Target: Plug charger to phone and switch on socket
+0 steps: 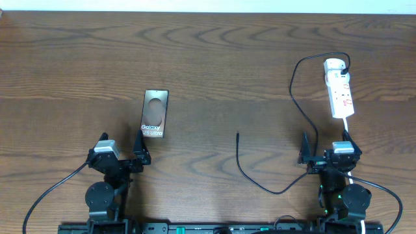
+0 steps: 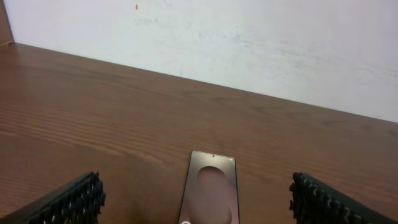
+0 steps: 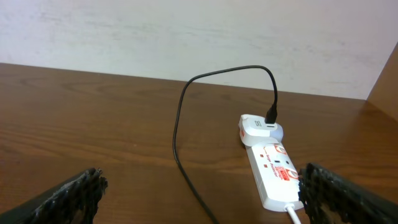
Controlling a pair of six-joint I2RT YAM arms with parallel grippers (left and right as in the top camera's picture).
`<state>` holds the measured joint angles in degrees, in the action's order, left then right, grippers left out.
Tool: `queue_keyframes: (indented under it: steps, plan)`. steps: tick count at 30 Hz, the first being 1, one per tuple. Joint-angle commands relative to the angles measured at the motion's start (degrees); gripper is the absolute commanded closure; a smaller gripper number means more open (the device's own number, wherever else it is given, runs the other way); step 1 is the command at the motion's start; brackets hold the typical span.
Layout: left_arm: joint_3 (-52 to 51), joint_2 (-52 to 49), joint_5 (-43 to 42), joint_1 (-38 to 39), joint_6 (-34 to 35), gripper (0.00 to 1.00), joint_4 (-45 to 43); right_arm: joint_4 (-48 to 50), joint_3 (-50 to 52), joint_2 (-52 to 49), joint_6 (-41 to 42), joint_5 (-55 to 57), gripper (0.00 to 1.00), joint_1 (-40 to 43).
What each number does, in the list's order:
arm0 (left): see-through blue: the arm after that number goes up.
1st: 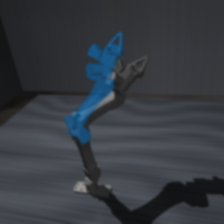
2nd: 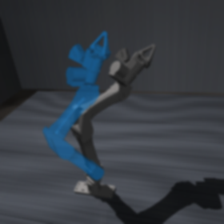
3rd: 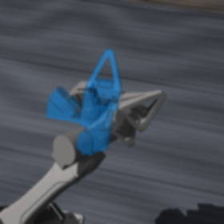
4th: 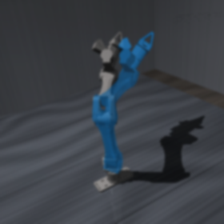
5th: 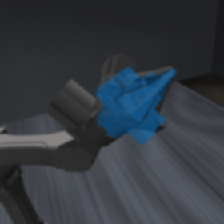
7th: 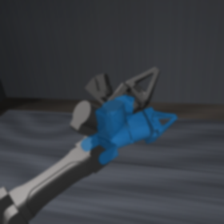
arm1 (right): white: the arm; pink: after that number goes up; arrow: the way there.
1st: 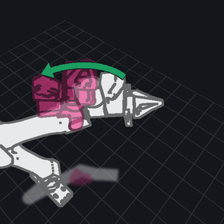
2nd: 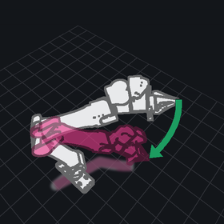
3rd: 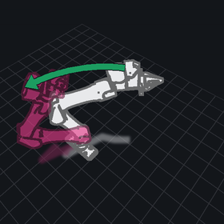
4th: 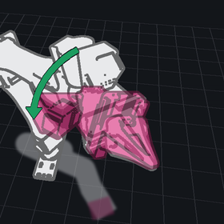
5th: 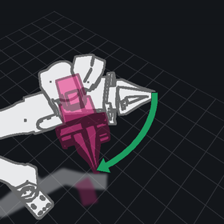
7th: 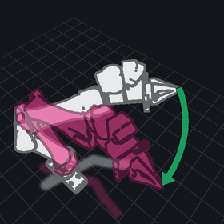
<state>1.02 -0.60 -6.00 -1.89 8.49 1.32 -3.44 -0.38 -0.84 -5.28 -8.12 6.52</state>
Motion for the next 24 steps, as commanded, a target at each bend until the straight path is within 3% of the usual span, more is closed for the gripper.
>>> queue_keyframes:
  steps: [1, 24]
  plan:
    - [-0.79, 0.37, -0.79, -0.35, -1.18, 0.05, 2.25, -0.24, 0.07, 0.31, -0.79, 0.26, 0.01, -0.61]
    - [1.51, -0.98, -1.03, -0.35, 0.33, 0.05, 2.51, -0.24, 0.07, 0.31, -0.79, 0.26, 0.01, -0.61]
